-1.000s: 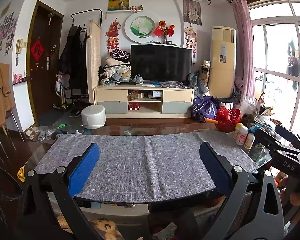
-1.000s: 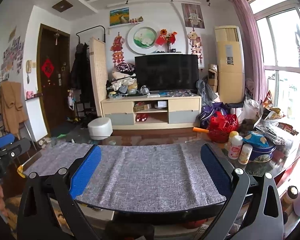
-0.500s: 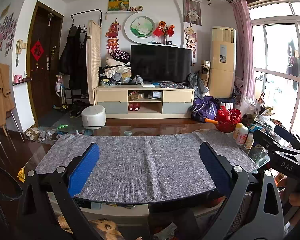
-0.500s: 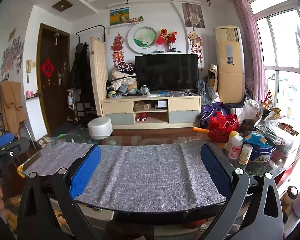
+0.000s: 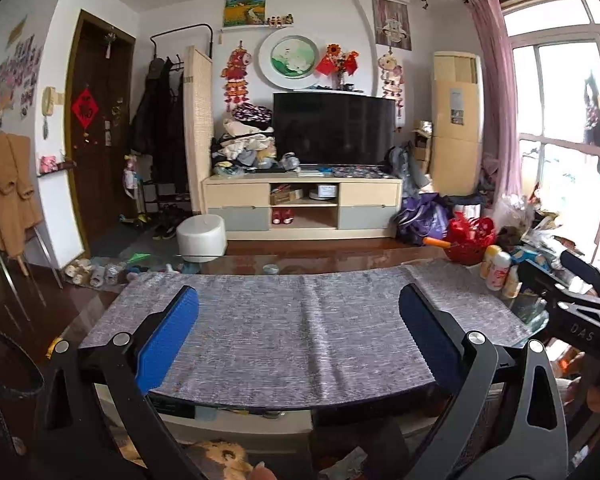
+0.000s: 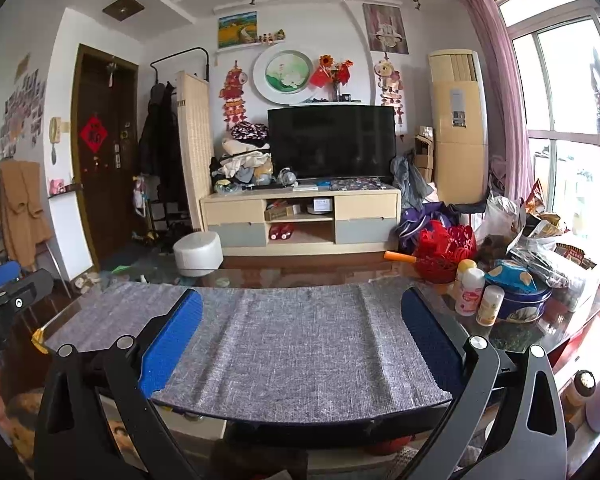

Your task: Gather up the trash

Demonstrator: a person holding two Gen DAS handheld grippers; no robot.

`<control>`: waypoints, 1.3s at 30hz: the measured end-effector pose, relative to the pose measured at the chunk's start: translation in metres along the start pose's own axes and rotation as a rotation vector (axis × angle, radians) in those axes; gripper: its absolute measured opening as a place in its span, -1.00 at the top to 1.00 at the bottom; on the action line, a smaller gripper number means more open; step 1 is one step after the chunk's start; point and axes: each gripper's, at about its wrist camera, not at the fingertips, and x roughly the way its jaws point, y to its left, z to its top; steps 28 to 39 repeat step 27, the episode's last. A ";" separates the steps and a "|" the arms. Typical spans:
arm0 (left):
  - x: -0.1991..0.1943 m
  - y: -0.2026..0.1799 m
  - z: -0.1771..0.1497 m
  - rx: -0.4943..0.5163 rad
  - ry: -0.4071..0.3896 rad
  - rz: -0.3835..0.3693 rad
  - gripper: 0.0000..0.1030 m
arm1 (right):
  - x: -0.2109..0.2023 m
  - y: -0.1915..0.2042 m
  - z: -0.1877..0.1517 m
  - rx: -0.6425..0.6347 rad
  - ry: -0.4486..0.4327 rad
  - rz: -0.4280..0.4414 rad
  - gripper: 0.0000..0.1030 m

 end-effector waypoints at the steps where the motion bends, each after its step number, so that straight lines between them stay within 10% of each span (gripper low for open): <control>1: 0.000 0.000 0.000 0.000 0.002 0.003 -0.85 | 0.000 0.000 0.000 -0.001 0.000 0.000 -0.94; 39: 0.009 0.007 -0.005 -0.064 0.046 -0.071 -0.84 | -0.004 -0.011 -0.003 0.021 -0.005 -0.007 -0.94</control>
